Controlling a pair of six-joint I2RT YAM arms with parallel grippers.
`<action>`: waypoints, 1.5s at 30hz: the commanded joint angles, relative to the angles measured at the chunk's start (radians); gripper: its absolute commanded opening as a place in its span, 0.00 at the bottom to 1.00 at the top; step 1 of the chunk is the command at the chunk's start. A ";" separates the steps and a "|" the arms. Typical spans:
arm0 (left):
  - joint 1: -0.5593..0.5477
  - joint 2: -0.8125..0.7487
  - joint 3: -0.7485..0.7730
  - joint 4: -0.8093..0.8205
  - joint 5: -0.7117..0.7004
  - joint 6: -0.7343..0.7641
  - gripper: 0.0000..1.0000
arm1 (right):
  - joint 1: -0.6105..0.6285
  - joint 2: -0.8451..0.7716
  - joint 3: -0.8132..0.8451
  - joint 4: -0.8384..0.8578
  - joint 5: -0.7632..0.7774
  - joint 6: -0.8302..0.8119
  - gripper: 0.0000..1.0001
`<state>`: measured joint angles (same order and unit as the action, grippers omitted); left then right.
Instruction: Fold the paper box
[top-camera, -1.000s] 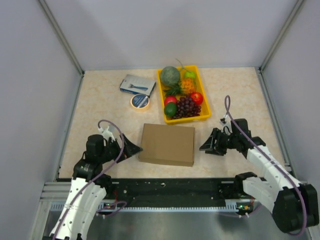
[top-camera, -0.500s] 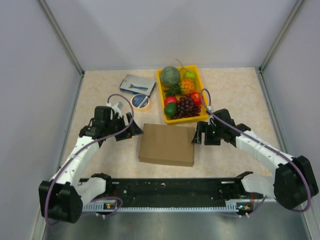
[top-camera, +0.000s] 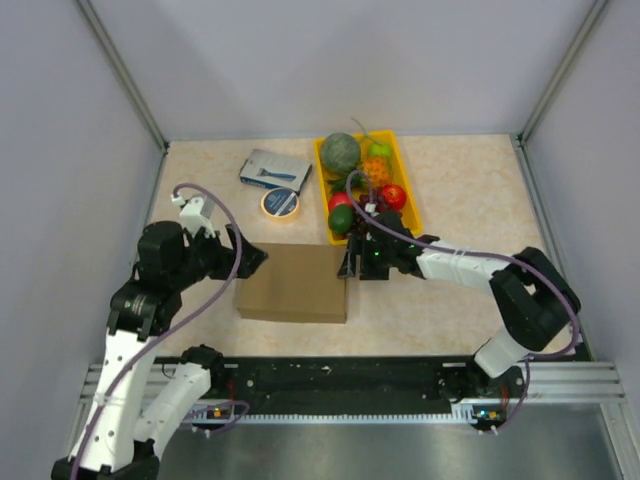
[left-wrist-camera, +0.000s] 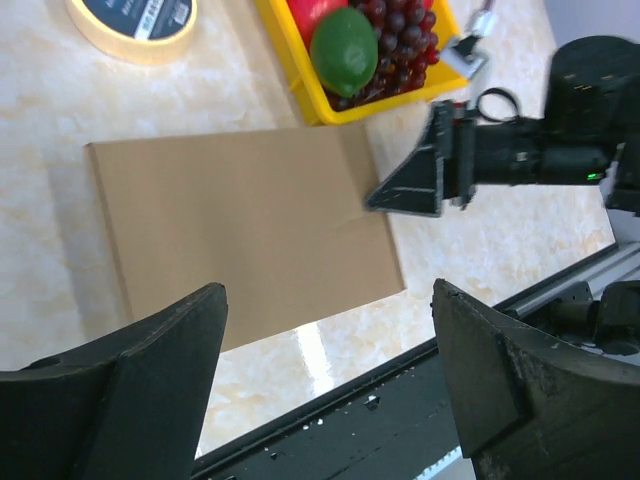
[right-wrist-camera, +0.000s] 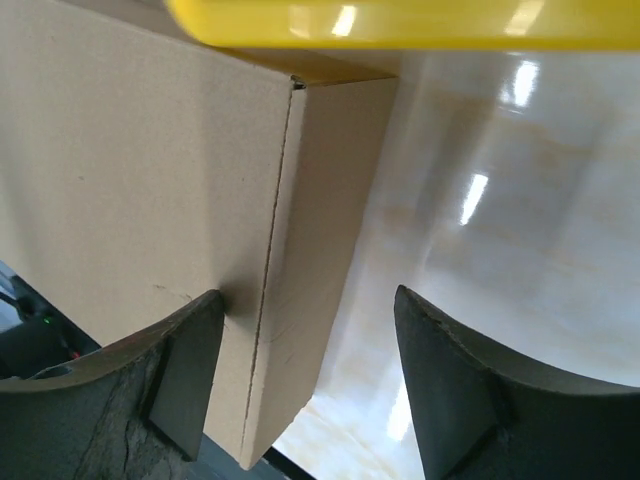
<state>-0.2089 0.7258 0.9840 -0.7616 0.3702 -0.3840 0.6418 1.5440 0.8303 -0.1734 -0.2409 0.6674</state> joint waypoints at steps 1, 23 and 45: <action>-0.003 -0.072 0.074 -0.122 -0.070 0.046 0.88 | 0.171 0.142 0.143 0.054 0.166 0.201 0.67; -0.003 -0.178 0.173 -0.134 0.015 -0.003 0.89 | 0.392 0.769 0.955 0.083 0.221 0.521 0.56; -0.001 -0.163 0.203 -0.124 -0.011 -0.012 0.91 | 0.347 0.457 0.706 0.124 0.238 0.275 0.73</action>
<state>-0.2096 0.5522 1.1507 -0.9226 0.3786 -0.3935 1.0836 2.3001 1.7332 -0.0494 -0.0654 1.1160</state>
